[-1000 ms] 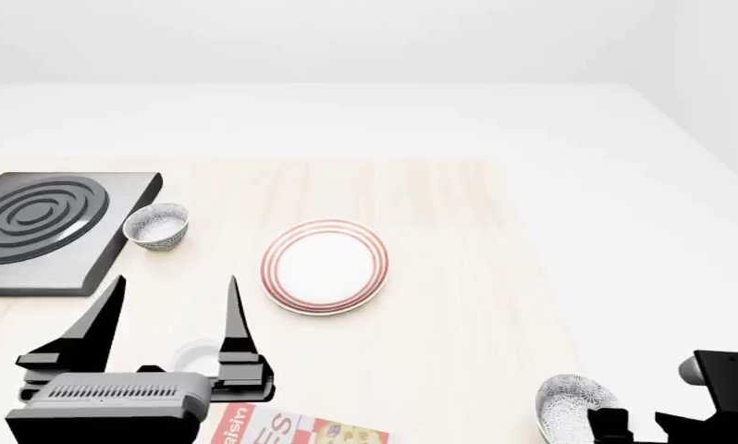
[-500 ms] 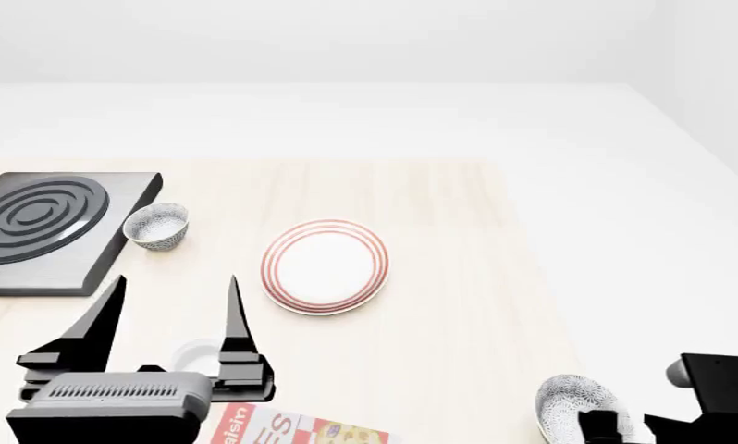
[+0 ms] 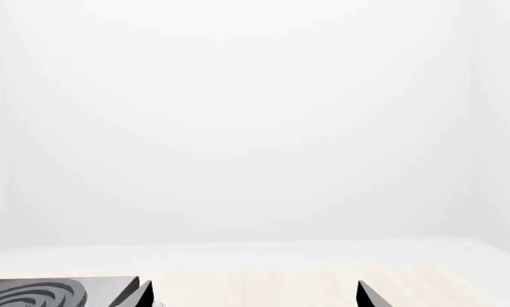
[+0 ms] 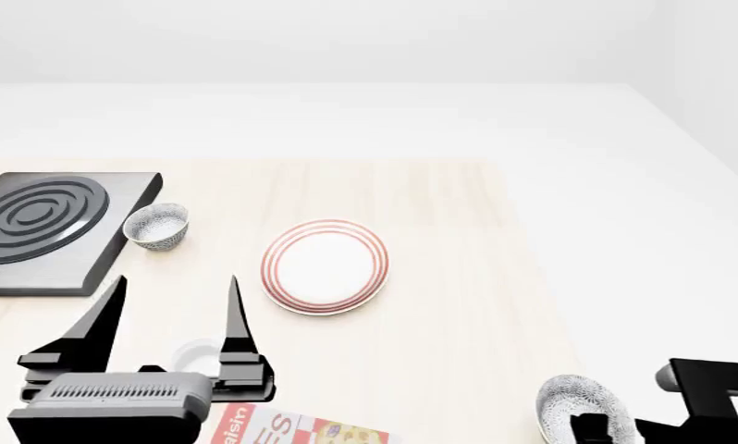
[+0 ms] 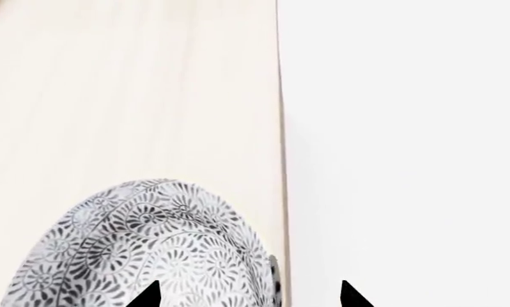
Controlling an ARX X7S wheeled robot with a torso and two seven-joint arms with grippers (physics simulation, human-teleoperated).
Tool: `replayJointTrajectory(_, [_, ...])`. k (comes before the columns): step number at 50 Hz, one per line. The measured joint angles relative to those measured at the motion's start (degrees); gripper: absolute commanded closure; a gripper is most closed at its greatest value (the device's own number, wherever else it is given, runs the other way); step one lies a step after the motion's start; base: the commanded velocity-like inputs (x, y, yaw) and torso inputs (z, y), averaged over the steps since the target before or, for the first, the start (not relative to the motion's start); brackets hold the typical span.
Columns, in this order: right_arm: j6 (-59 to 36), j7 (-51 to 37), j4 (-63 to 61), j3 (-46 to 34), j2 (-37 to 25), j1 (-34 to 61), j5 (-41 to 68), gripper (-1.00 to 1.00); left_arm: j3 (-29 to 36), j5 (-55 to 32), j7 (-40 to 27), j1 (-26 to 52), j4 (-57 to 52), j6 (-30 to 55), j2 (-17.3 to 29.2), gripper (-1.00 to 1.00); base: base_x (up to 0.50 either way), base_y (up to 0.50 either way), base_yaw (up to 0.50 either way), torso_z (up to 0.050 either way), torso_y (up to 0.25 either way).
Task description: Pick the akita bowl next to the cookies box and place it on the plate.
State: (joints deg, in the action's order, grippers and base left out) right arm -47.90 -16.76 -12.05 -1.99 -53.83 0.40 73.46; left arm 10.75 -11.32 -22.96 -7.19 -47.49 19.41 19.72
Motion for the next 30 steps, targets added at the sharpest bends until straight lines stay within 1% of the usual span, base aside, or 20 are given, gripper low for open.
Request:
replayJointTrajectory(16, [0.1, -0.3, -0.2, -0.2, 0.4, -0.3, -0.2, -1.0, 0.3, -0.2, -0.4, 0.0, -0.2, 0.0, 0.3, -1.0, 0.0, 0.0, 0.0, 0.0, 0.0])
replayJointTrajectory(17, [0.1, -0.4, -0.3, -0.2, 0.4, -0.3, -0.1, 1.0, 0.3, -0.2, -0.5, 0.0, -0.2, 0.0, 0.4, -1.0, 0.0, 0.0, 0.0, 0.0, 0.0])
replayJointTrajectory(30, [0.1, -1.2, -1.6, 0.5, 0.2, -0.9, 0.6, 1.0, 0.4, -0.4, -0.8, 0.1, -0.2, 0.0, 0.7, -1.0, 0.0, 0.0, 0.0, 0.0, 0.0])
